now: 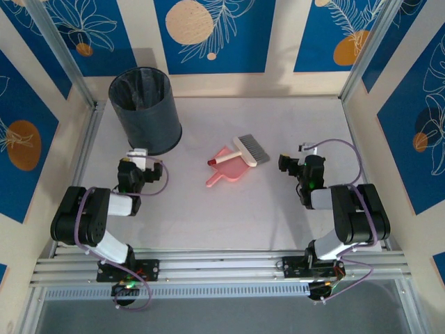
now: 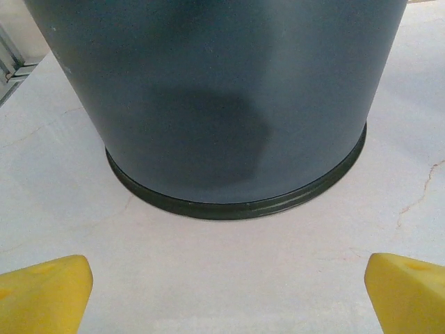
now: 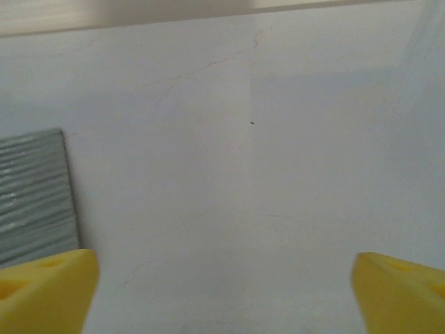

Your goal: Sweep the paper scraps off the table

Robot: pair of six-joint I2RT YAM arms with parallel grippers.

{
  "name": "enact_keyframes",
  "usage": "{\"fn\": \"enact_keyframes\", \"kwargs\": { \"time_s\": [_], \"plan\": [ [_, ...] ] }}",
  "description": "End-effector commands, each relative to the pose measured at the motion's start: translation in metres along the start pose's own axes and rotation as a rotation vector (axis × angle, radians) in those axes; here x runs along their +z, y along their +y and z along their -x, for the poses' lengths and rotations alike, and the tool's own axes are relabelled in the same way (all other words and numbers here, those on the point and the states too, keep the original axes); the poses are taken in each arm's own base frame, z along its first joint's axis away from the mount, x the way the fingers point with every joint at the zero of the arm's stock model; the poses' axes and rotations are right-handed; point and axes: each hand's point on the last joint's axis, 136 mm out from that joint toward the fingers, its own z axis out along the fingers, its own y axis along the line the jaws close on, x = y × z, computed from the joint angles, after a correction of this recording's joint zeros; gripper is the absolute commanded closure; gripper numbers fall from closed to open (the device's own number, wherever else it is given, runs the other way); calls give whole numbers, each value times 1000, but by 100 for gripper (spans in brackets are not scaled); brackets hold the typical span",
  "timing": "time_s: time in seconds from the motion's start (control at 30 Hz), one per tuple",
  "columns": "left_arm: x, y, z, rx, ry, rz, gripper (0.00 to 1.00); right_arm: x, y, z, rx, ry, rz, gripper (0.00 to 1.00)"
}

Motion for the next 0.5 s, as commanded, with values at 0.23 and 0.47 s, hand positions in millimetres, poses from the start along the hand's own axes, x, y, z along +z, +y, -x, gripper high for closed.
{"fn": "enact_keyframes", "kwargs": {
  "time_s": [0.23, 0.47],
  "plan": [
    [4, -11, 8, 20, -15, -81, 0, 1, 2, 13, 3, -44, 12, 1],
    [5, -9, 8, 15, -8, -69, 0, 1, 2, 14, 3, -46, 12, 1]
  ]
}}
